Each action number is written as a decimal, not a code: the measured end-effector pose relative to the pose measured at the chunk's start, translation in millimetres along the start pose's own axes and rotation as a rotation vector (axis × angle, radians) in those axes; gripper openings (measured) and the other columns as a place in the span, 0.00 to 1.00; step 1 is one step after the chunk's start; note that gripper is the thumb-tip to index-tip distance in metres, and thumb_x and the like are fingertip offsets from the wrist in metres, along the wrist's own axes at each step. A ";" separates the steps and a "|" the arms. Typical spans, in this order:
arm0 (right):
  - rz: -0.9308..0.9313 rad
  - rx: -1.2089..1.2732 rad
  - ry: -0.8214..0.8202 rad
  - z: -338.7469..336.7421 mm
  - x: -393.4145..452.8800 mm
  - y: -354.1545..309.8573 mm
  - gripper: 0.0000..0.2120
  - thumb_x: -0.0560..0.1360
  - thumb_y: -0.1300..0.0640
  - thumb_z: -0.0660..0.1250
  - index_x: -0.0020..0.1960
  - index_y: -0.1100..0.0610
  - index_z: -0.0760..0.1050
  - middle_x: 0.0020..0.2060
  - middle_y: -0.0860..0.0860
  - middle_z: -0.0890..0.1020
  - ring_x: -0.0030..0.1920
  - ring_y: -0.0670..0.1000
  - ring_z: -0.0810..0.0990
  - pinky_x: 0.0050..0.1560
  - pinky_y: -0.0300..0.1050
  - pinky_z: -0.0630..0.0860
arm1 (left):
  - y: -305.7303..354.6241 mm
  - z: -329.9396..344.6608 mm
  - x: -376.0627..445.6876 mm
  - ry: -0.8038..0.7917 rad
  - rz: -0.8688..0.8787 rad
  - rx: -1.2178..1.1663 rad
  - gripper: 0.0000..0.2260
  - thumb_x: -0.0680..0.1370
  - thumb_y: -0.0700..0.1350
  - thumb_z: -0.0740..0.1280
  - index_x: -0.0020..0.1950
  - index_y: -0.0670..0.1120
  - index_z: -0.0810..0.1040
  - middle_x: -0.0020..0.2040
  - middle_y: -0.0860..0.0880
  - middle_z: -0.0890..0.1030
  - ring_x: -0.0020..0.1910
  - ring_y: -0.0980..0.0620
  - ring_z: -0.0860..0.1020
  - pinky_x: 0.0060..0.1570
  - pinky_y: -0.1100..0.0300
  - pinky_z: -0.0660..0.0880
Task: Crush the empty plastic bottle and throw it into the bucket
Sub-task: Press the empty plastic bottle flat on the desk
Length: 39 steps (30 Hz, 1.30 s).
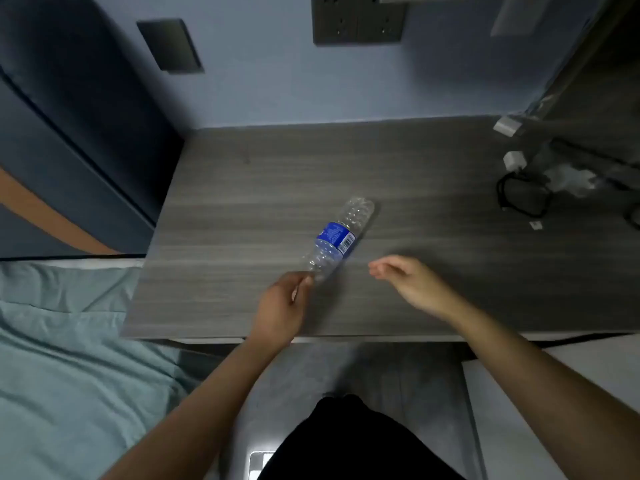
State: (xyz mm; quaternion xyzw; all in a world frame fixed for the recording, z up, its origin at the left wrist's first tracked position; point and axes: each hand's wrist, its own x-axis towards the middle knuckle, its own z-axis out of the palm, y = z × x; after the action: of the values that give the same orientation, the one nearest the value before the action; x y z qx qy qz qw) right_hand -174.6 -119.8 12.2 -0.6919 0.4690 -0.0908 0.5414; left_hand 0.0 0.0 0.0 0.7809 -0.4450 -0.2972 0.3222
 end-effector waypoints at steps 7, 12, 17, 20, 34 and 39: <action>-0.207 -0.342 0.051 -3.6 67.6 -31.0 0.13 0.78 0.62 0.57 0.58 0.64 0.76 0.57 0.60 0.81 0.57 0.56 0.78 0.56 0.40 0.69 | 5.6 7.2 62.2 0.054 0.107 0.228 0.14 0.79 0.43 0.59 0.62 0.38 0.73 0.61 0.37 0.77 0.59 0.40 0.75 0.57 0.57 0.69; -0.383 -0.610 0.023 0.5 109.6 -41.0 0.15 0.78 0.60 0.56 0.59 0.63 0.75 0.58 0.61 0.79 0.60 0.58 0.75 0.64 0.49 0.67 | 3.9 21.2 90.0 -0.022 0.134 0.294 0.17 0.80 0.45 0.56 0.67 0.41 0.69 0.64 0.40 0.74 0.62 0.42 0.73 0.59 0.53 0.71; -0.414 -0.917 -0.095 6.1 141.9 -35.3 0.18 0.79 0.51 0.51 0.59 0.57 0.74 0.60 0.55 0.77 0.61 0.57 0.72 0.66 0.52 0.67 | 1.3 34.4 100.7 -0.087 0.104 0.363 0.19 0.81 0.47 0.53 0.70 0.41 0.64 0.69 0.41 0.70 0.66 0.44 0.70 0.63 0.50 0.70; -0.434 -1.096 -0.171 7.1 155.0 -25.8 0.21 0.79 0.47 0.48 0.61 0.56 0.72 0.63 0.53 0.75 0.65 0.55 0.69 0.68 0.51 0.63 | -2.8 41.1 100.2 -0.101 0.103 0.418 0.21 0.81 0.48 0.51 0.72 0.41 0.59 0.73 0.42 0.66 0.71 0.46 0.65 0.69 0.52 0.66; -0.599 -1.280 -0.157 12.2 166.7 18.9 0.27 0.78 0.45 0.42 0.74 0.54 0.47 0.76 0.53 0.52 0.76 0.53 0.47 0.75 0.52 0.46 | -24.8 71.5 107.8 -0.197 0.200 0.807 0.26 0.79 0.54 0.38 0.69 0.40 0.33 0.77 0.40 0.42 0.72 0.47 0.34 0.71 0.54 0.34; -0.628 -1.231 -0.200 5.2 176.6 7.4 0.25 0.78 0.45 0.45 0.73 0.54 0.56 0.75 0.53 0.58 0.76 0.53 0.52 0.74 0.51 0.51 | -16.1 68.5 105.8 -0.252 0.152 0.836 0.28 0.80 0.52 0.43 0.73 0.36 0.41 0.77 0.38 0.45 0.76 0.43 0.42 0.75 0.51 0.42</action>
State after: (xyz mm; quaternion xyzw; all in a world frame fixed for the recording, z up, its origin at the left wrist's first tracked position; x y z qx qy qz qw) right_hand -79.3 -248.1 -63.5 -0.9808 0.1606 0.1035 0.0397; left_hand 1.8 -103.8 -73.3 0.7668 -0.6190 -0.1601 -0.0575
